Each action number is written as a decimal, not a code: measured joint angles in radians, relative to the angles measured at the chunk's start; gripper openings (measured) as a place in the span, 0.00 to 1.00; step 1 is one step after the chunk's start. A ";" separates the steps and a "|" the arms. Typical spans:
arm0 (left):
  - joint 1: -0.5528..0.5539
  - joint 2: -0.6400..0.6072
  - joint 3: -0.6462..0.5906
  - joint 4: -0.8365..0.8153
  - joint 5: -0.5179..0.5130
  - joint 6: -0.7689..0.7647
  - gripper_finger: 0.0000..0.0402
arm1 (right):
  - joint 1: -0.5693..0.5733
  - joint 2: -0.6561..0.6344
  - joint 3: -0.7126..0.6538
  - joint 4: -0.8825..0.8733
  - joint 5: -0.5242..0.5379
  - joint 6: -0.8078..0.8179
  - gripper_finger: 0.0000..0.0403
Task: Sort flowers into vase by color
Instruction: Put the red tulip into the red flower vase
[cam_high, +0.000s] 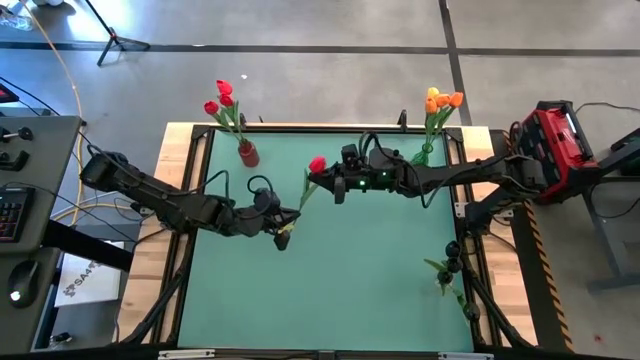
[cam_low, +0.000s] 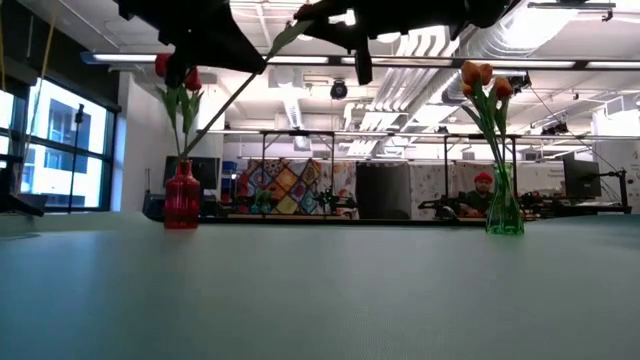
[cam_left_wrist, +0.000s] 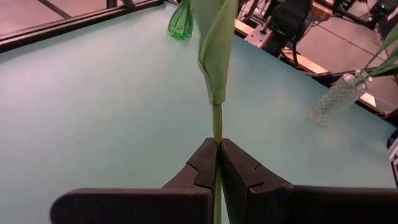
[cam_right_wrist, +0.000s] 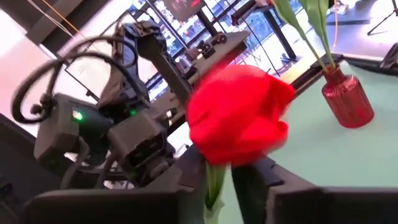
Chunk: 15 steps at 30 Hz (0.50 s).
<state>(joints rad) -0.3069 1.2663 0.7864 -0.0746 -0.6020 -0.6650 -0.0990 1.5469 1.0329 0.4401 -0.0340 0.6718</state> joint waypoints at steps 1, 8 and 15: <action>0.000 0.000 0.000 0.000 -0.001 -0.008 0.00 | 0.000 0.001 0.000 -0.002 0.000 0.001 0.18; 0.000 0.000 0.001 0.000 -0.001 -0.014 0.00 | 0.000 0.002 0.000 0.001 0.001 0.001 0.26; 0.000 0.000 0.001 -0.007 -0.001 -0.029 0.00 | -0.006 0.002 0.000 0.002 0.000 -0.005 0.07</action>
<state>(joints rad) -0.3065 1.2659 0.7872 -0.0812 -0.6030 -0.6944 -0.1047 1.5486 1.0328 0.4419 -0.0338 0.6671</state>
